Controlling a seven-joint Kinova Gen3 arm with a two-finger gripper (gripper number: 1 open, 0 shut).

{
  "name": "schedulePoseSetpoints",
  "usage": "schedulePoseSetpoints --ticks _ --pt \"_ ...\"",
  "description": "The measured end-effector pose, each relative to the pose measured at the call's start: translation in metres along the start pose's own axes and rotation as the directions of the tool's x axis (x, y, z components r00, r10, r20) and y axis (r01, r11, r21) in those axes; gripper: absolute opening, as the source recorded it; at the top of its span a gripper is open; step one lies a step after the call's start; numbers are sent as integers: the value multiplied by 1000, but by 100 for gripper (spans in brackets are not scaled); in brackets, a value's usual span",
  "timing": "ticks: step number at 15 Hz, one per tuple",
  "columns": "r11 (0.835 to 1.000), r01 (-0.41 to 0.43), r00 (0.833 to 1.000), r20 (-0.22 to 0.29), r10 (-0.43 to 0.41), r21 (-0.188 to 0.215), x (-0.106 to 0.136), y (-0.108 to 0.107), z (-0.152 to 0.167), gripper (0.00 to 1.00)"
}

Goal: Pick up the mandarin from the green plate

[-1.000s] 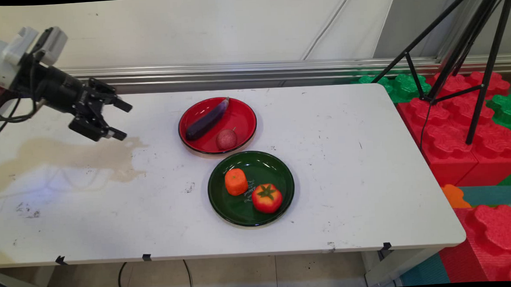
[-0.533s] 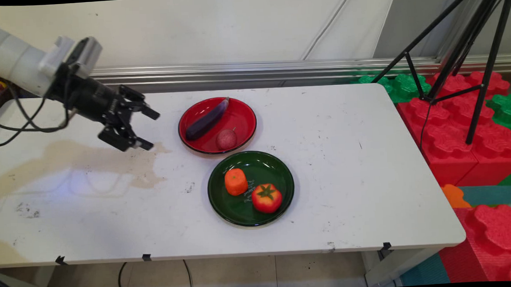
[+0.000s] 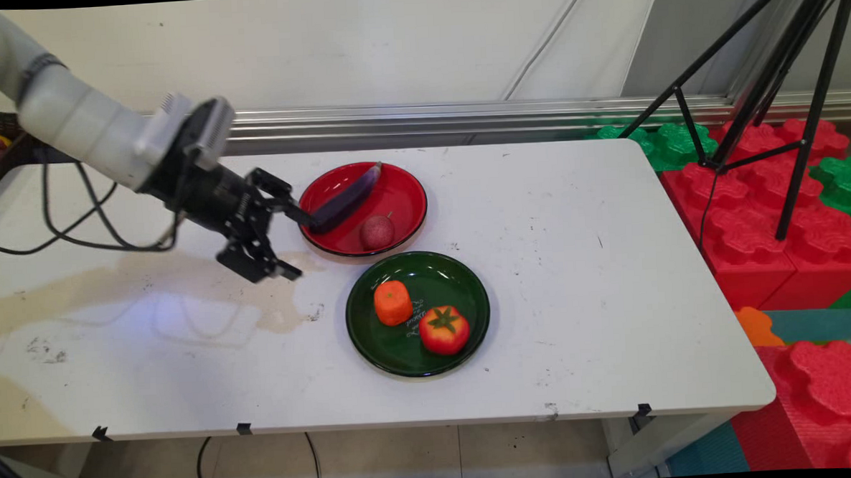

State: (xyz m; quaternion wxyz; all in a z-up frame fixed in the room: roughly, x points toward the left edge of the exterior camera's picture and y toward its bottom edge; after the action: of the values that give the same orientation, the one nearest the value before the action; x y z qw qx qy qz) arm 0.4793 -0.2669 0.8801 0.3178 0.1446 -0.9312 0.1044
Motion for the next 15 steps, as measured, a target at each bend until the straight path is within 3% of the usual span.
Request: schedulePoseSetpoints --ticks 15 --pt "999 -32 997 62 33 -20 37 12 100 100"
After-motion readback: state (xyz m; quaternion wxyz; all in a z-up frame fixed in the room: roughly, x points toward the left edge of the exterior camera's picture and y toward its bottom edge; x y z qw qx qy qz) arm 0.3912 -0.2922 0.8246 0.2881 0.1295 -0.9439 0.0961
